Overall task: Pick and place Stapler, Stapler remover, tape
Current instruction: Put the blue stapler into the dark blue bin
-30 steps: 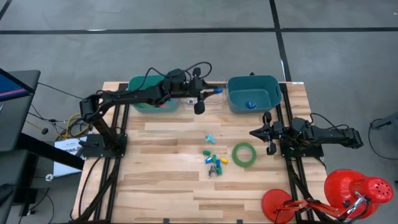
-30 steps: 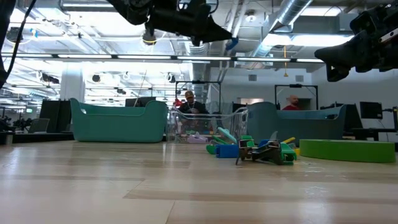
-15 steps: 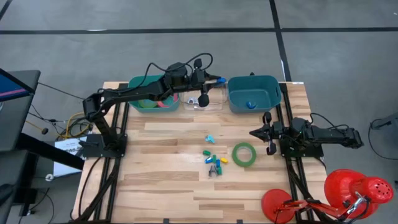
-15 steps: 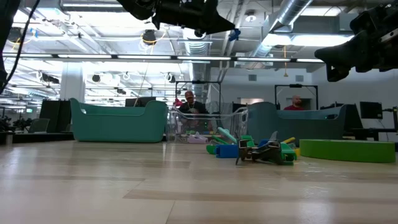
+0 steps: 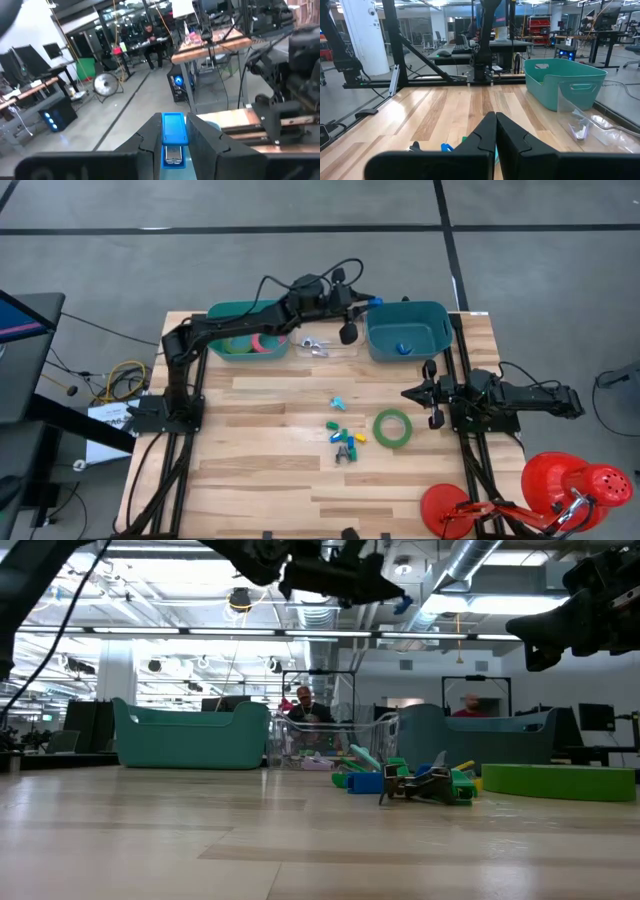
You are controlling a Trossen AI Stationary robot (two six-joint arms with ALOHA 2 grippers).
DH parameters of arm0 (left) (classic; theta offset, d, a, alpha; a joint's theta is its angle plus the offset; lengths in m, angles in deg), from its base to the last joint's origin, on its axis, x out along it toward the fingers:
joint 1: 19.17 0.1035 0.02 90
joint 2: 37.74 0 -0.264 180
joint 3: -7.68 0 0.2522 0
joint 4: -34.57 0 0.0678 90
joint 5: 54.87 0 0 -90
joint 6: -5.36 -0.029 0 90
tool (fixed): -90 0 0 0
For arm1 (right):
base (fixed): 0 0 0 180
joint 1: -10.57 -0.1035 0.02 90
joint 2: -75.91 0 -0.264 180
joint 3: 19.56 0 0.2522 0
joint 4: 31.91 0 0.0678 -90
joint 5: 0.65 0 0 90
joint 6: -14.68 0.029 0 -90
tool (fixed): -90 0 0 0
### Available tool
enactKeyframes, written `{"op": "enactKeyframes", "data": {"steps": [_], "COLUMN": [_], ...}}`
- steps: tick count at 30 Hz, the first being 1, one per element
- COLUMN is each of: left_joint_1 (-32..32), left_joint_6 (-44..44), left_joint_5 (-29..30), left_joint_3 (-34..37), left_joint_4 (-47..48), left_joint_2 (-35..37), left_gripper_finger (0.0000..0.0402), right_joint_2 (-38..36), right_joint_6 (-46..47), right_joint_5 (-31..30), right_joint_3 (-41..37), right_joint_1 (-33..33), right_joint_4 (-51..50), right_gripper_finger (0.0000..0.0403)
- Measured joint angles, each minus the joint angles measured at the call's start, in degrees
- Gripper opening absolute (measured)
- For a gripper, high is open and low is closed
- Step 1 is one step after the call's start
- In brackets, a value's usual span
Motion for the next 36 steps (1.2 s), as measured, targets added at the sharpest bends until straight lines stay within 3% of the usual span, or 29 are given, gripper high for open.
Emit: {"op": "enactKeyframes", "data": {"steps": [22, 36], "left_joint_1": [0.22, 0.22], "left_joint_6": [0.02, 0.02], "left_joint_5": [-1.11, -1.13], "left_joint_3": [-0.48, -0.48], "left_joint_4": [-1.95, -3.11], "left_joint_2": [-12.16, -12.73], "left_gripper_finger": [0.0067, 0.0068], "right_joint_2": [-0.01, -0.01], "right_joint_6": [0.00, 0.00], "right_joint_5": [0.01, 0.00], "right_joint_3": [0.00, 0.00], "right_joint_1": [0.00, -0.02], "right_joint_4": [0.00, 0.00], "right_gripper_finger": [0.0000, 0.0000]}}
